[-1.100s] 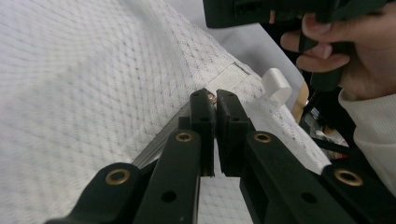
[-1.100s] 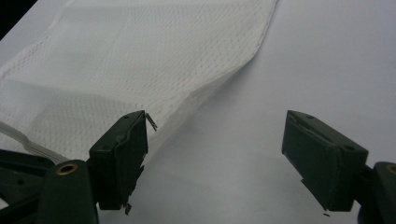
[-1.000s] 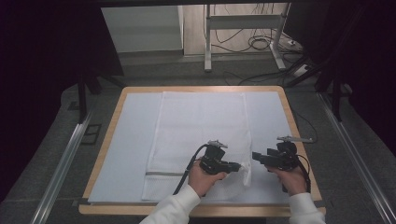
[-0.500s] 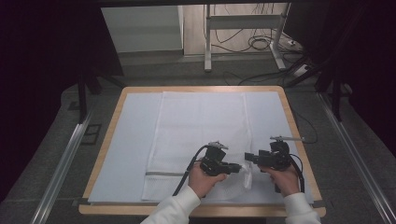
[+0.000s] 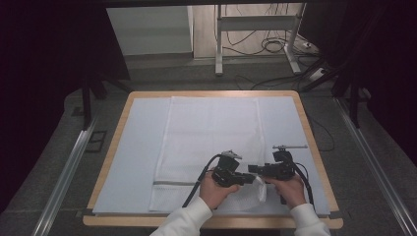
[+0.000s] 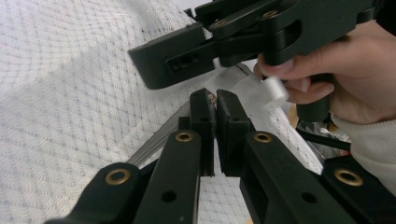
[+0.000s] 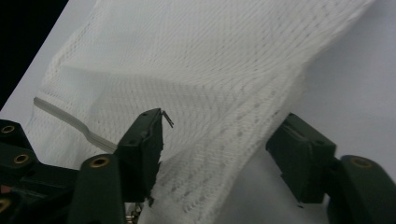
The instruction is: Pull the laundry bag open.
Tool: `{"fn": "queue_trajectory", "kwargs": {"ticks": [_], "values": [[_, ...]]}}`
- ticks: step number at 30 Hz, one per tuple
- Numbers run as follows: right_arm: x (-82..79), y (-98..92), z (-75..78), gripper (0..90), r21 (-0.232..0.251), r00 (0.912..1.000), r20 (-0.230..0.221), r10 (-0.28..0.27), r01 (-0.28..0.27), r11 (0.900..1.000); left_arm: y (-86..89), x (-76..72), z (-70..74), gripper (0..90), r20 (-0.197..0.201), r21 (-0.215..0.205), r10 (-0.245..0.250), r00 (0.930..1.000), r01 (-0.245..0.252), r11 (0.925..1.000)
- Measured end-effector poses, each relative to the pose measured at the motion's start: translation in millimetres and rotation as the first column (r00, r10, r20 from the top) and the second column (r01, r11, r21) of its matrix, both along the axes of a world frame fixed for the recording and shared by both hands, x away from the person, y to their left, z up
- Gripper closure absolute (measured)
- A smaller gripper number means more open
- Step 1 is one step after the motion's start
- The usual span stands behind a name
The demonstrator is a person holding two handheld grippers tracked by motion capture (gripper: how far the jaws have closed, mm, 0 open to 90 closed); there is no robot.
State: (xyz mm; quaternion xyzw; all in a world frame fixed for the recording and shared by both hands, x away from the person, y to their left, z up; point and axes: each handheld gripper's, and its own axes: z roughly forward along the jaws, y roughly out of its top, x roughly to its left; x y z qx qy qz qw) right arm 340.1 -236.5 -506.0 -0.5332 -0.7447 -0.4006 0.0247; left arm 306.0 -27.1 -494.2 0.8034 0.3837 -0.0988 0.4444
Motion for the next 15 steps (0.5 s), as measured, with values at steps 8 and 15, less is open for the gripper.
{"fn": "queue_trajectory", "kwargs": {"ticks": [8, 15], "values": [[-0.7, 3.8, -2.3, 78.7, -0.001, 0.9975, 0.002, 0.07, -0.07, 0.998, -2.4, 0.8, -3.3, 86.9, -0.007, 0.004, 0.0, 1.0, 0.0, 1.0], [-0.1, 1.3, -2.7, 88.4, 0.011, 0.9964, -0.003, 0.085, -0.085, 0.996, -2.0, 3.2, -10.3, 87.0, -0.034, -0.005, 0.0, 0.9994, 0.0, 1.0]]}}
